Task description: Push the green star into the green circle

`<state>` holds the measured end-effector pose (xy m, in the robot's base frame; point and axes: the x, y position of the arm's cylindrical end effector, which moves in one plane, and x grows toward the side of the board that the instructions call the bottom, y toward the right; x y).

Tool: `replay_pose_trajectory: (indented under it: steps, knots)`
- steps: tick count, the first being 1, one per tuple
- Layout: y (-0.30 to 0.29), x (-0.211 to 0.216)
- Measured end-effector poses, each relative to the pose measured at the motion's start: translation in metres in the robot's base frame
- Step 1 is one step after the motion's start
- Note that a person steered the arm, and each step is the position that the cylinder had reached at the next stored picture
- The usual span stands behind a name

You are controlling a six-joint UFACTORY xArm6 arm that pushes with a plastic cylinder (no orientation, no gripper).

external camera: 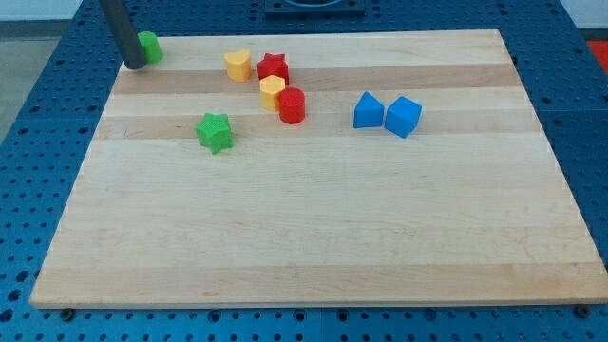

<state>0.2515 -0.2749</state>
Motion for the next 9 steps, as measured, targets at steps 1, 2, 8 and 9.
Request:
replay_pose_trajectory:
  steps: [1,2,8,9]
  knots:
    - [0.000,0.000]
    - [-0.007,0.004]
    - [0.181,0.190]
    - [0.169,0.184]
